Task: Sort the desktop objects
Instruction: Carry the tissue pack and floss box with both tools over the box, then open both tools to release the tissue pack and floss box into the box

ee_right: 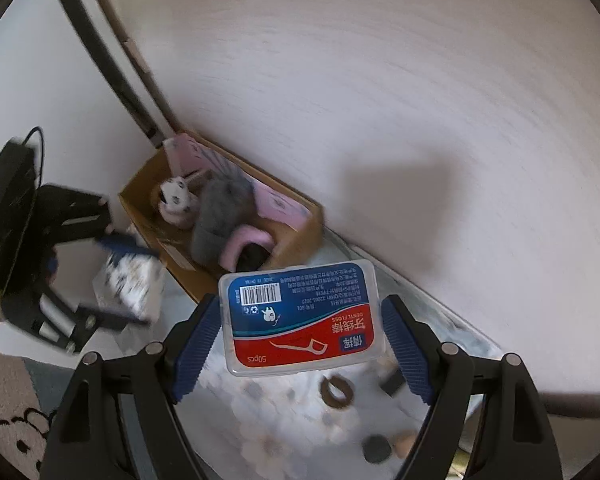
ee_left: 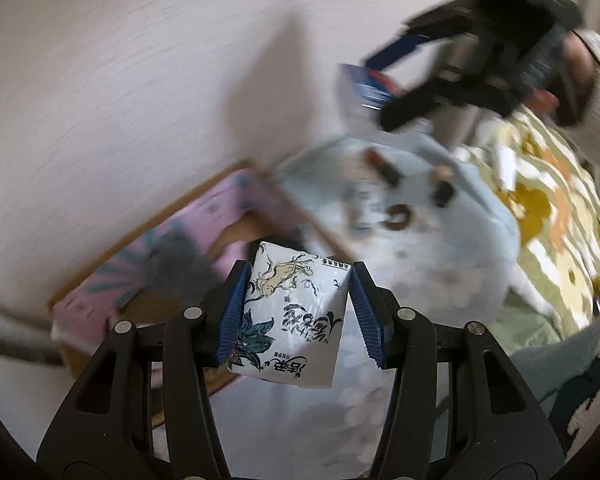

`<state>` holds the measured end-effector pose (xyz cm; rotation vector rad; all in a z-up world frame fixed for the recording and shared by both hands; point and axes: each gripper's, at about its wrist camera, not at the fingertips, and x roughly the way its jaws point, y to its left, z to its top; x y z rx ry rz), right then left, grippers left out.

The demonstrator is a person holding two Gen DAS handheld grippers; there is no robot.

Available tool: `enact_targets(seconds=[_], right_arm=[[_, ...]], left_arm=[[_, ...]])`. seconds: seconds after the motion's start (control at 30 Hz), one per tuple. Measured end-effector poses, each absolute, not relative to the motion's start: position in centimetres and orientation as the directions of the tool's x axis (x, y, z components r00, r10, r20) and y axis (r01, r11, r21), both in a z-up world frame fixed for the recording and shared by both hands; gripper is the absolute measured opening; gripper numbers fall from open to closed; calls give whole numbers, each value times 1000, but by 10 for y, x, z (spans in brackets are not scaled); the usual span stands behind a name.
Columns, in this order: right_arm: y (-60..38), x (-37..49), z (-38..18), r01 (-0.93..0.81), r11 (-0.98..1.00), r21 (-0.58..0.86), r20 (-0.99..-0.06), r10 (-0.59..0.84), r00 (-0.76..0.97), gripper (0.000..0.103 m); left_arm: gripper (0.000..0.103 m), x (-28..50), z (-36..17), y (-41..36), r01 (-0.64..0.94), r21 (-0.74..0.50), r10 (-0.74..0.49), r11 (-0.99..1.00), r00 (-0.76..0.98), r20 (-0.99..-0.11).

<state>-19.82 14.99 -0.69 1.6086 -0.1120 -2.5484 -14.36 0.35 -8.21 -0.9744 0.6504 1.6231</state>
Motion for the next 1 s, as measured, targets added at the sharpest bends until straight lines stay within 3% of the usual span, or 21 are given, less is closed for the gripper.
enact_targets(seconds=[0.5, 0.73, 0.9, 0.93, 0.97, 1.0], right_arm=[[74, -281, -55, 175, -976, 130, -917, -186, -352, 78], [54, -296, -81, 224, -970, 100, -942, -164, -292, 78], [55, -301, -93, 218, -970, 105, -950, -163, -267, 78], [55, -301, -94, 220, -970, 103, -950, -161, -266, 78], [54, -302, -96, 227, -968, 104, -953, -162, -257, 79], [53, -302, -99, 232, -967, 106, -956, -164, -244, 79]], left_arm=[[46, -234, -122, -50, -870, -108, 471, -482, -152, -869], [31, -247, -147, -59, -859, -134, 448, -495, -120, -886], [30, -250, -154, -60, -854, -150, 451, -498, -108, -886], [31, -248, -154, -59, -855, -125, 445, -503, -131, -886], [41, -246, -154, -58, -855, -103, 431, -507, -148, -890], [58, -243, -155, -55, -855, -78, 407, -513, -163, -899]])
